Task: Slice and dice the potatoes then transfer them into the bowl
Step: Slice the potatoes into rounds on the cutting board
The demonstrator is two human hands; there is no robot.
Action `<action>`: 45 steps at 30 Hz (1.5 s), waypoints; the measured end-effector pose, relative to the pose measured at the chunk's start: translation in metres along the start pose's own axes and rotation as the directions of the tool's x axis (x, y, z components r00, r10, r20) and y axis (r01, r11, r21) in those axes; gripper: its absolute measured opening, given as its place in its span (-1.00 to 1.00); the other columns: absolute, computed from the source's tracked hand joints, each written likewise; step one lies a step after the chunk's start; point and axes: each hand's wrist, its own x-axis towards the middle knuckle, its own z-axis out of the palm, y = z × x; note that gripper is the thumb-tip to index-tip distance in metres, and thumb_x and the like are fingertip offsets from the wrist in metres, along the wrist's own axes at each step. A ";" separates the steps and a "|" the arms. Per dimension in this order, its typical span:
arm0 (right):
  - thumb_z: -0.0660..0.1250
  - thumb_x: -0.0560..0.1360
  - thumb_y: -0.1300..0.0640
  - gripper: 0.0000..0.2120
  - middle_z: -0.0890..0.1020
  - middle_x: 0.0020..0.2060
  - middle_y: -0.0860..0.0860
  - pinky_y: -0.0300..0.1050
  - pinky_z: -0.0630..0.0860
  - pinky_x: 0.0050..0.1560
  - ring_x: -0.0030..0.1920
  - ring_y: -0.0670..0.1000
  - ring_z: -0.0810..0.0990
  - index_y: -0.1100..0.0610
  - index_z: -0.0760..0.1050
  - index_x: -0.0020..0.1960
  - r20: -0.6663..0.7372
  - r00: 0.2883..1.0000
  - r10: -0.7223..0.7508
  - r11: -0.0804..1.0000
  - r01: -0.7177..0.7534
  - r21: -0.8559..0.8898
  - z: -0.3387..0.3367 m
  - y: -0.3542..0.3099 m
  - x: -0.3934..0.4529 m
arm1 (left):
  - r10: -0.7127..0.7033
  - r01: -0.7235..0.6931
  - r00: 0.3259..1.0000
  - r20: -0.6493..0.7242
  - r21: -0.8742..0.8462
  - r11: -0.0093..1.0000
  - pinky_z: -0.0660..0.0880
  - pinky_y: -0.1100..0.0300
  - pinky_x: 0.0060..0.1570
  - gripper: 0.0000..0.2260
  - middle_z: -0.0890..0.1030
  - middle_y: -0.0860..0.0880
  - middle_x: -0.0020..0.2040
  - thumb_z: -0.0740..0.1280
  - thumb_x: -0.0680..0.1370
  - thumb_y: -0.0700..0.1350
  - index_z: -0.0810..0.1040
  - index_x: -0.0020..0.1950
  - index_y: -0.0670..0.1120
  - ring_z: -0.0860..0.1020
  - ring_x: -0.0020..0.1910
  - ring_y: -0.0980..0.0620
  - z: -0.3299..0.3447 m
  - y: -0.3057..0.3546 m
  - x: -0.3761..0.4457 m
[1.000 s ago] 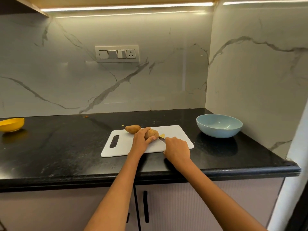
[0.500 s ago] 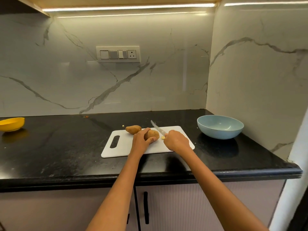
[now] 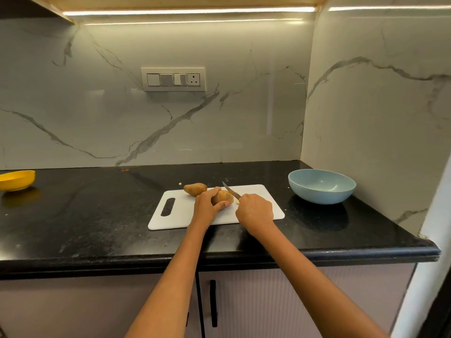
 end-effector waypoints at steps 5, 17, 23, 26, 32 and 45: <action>0.13 0.62 0.14 -0.73 0.56 0.16 0.08 -0.20 0.44 0.08 0.12 0.04 0.55 0.17 0.44 0.27 0.008 1.000 -0.023 1.000 0.023 -0.005 0.001 -0.006 0.004 | 0.002 -0.002 1.000 0.003 0.016 1.000 0.27 0.08 0.33 -0.52 0.43 -0.18 0.34 0.37 0.49 -0.15 0.37 0.39 -0.17 0.38 0.33 -0.13 0.000 0.001 0.000; 0.15 0.59 0.15 -0.74 0.55 0.15 0.09 -0.18 0.42 0.06 0.13 0.06 0.54 0.17 0.45 0.24 0.081 0.995 -0.053 0.998 0.056 -0.037 0.004 0.001 0.003 | 0.021 -0.022 0.999 0.032 0.031 0.999 0.25 0.06 0.34 -0.53 0.44 -0.18 0.33 0.38 0.49 -0.15 0.39 0.38 -0.13 0.35 0.34 -0.13 -0.002 0.001 0.000; 0.13 0.58 0.17 -0.75 0.55 0.13 0.08 -0.18 0.38 -0.05 0.11 0.06 0.54 0.17 0.47 0.20 0.126 0.989 -0.083 0.989 0.097 -0.108 0.008 0.008 0.001 | 0.005 -0.005 1.000 0.028 0.008 1.000 0.26 0.08 0.34 -0.52 0.43 -0.19 0.34 0.39 0.48 -0.17 0.39 0.38 -0.16 0.36 0.34 -0.12 -0.003 0.000 -0.001; 0.12 0.58 0.16 -0.75 0.57 0.09 0.08 -0.18 0.38 -0.10 0.07 0.07 0.56 0.18 0.48 0.17 0.108 0.993 -0.051 0.994 0.062 -0.095 0.007 0.020 -0.004 | -0.007 0.008 0.999 0.032 -0.013 1.000 0.26 0.10 0.34 -0.51 0.42 -0.18 0.35 0.40 0.47 -0.18 0.39 0.39 -0.15 0.36 0.35 -0.12 -0.003 0.000 0.000; 0.15 0.58 0.17 -0.77 0.59 0.04 0.09 -0.17 0.41 -0.09 0.03 0.07 0.57 0.18 0.50 0.15 0.043 0.997 0.060 0.995 -0.063 0.072 -0.005 0.017 0.004 | 0.007 -0.007 1.000 0.009 -0.034 0.999 0.29 0.13 0.31 -0.51 0.44 -0.15 0.34 0.41 0.46 -0.16 0.40 0.37 -0.17 0.39 0.32 -0.09 -0.002 0.001 -0.001; 0.17 0.60 0.10 -0.73 0.57 0.10 0.10 -0.19 0.45 0.05 0.08 0.05 0.56 0.18 0.46 0.23 0.077 0.997 0.023 0.998 -0.027 0.057 -0.008 -0.005 0.005 | 0.019 -0.021 0.999 -0.044 -0.054 0.998 0.32 0.12 0.29 -0.55 0.49 -0.17 0.29 0.40 0.46 -0.17 0.44 0.33 -0.20 0.44 0.27 -0.10 -0.002 0.004 -0.003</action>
